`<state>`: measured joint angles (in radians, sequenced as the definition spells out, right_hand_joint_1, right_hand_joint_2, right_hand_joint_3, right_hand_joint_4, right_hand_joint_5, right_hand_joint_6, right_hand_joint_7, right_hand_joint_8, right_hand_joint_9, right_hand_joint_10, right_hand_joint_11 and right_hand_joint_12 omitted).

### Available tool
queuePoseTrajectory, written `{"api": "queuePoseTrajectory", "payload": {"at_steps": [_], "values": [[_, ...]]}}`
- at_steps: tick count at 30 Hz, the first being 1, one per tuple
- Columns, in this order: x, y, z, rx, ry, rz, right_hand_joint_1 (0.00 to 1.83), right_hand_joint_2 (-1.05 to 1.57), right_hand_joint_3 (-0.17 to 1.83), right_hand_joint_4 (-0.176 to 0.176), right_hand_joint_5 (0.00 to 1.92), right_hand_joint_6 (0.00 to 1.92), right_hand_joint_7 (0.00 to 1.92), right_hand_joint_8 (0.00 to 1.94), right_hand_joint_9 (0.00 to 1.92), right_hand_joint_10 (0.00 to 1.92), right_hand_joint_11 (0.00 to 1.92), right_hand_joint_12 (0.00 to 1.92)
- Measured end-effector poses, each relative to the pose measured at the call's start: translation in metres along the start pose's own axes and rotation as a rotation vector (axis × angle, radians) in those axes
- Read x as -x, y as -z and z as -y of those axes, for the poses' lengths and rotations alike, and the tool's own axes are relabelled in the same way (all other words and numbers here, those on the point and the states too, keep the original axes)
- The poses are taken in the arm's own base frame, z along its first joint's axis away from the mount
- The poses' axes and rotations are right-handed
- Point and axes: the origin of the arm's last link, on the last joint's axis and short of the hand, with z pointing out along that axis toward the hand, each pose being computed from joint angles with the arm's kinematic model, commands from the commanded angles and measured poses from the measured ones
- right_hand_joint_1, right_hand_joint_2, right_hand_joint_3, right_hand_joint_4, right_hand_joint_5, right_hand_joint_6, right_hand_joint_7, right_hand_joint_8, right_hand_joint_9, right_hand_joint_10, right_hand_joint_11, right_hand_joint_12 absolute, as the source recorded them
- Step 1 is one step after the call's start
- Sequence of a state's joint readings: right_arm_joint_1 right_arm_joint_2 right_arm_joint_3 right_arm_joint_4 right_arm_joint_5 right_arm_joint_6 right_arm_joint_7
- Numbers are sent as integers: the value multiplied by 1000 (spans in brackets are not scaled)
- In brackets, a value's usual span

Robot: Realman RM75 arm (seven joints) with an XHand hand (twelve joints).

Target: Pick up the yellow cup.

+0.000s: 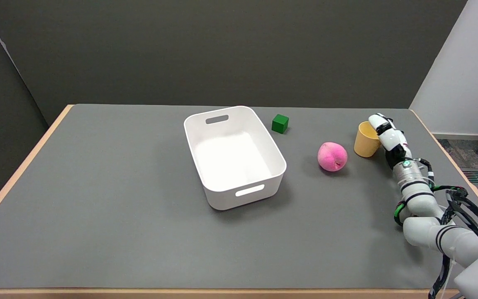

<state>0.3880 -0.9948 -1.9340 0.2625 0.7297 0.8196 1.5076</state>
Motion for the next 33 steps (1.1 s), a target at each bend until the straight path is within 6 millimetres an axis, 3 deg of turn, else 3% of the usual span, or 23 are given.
{"api": "queuePoseTrajectory", "payload": {"at_steps": [7, 11, 23, 33], "values": [[1, 1, 0, -2, 2, 4, 797, 579, 1007, -29, 46, 327, 37, 179, 6, 273, -1, 613], [1, 1, 0, -4, 6, 7, 904, 587, 1011, -30, 21, 285, 3, 178, -1, 255, -1, 558], [3, 2, 0, -6, 15, 14, 924, 585, 1014, -36, 0, 238, -1, 120, -1, 189, -1, 516], [3, 3, -1, -5, 18, 17, 752, 579, 995, -32, 7, 204, 2, 111, -1, 176, -1, 525]]}}
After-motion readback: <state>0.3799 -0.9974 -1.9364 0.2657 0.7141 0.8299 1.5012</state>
